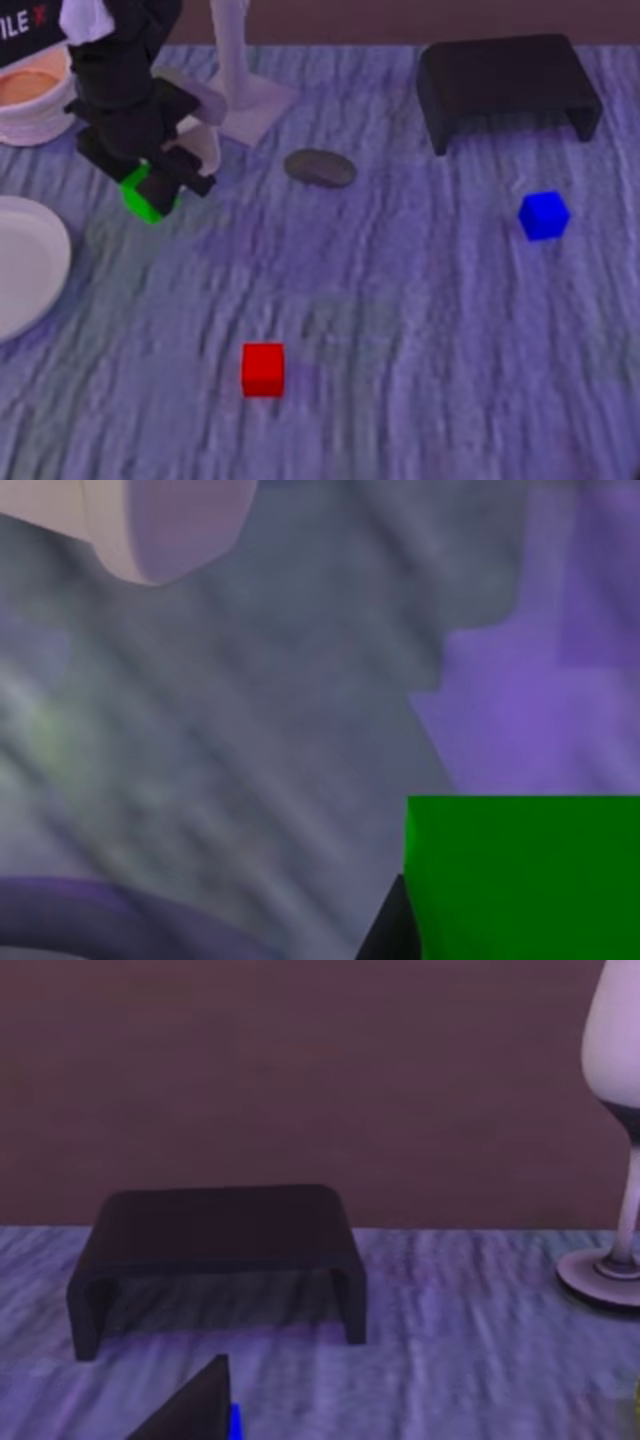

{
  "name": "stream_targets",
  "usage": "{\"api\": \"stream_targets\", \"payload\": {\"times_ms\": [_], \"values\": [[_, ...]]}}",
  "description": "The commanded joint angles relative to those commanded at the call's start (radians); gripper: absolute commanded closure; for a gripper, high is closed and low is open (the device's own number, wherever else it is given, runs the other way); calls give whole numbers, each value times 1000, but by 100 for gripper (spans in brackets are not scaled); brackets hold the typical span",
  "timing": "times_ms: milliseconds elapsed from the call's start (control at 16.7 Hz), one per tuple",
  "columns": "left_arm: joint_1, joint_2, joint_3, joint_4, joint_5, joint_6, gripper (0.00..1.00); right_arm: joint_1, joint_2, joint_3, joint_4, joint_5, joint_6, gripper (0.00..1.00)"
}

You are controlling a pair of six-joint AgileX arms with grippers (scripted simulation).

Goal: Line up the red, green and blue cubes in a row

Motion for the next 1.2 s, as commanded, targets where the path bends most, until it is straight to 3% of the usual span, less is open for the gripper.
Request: {"api": "stream_targets", "payload": {"times_ms": [180,360,960,1200], "values": [[-52,-9,-7,-1,-2,-96,100,0,0,0,0,0,0,0],[-137,-27,-27,-2,-5,-275,100,0,0,0,0,0,0,0],[-490,-132,-160,1,-12,-1104,100,0,0,0,0,0,0,0],[-565,-174,-190,15,-17,-1247,100,0,0,0,0,0,0,0]]}}
